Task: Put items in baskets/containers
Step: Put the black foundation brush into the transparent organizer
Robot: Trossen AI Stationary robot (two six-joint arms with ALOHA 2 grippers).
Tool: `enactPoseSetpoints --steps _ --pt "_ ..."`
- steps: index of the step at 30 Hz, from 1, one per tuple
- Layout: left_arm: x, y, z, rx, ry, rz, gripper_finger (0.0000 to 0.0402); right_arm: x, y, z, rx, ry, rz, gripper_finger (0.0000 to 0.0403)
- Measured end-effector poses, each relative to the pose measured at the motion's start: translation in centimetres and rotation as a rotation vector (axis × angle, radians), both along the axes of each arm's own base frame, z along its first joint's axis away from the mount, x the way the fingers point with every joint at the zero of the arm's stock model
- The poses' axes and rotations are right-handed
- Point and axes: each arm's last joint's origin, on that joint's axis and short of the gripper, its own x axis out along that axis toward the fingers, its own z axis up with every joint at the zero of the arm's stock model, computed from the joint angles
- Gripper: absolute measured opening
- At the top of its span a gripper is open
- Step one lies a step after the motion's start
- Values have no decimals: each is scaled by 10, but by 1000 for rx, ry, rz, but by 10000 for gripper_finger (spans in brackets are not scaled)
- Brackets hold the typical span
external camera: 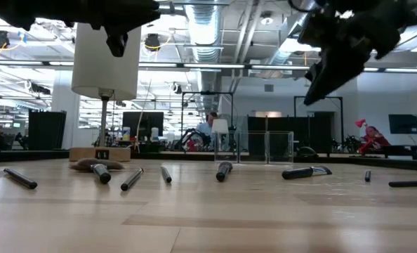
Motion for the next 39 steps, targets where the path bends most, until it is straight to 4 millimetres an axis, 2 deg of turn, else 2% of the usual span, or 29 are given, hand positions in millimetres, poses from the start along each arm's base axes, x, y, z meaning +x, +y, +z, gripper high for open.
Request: enactPoseSetpoints --steps 7,15,22,27,30,39 --pt "1 6 1 46 -4 29 82 13 2 -20 -53 83 86 80" --pt "2 14 7 104 -57 69 83 38 4 -40 -113 216 179 154" --pt "2 26 11 188 -91 133 82 43 4 -59 -143 348 231 191" --pt "0 35 18 203 -135 181 82 44 7 -69 -143 390 241 185" --pt "1 35 17 207 -129 152 82 45 9 -74 -142 412 245 174" --pt "1 32 15 203 -124 101 82 43 10 -75 -94 436 155 104"
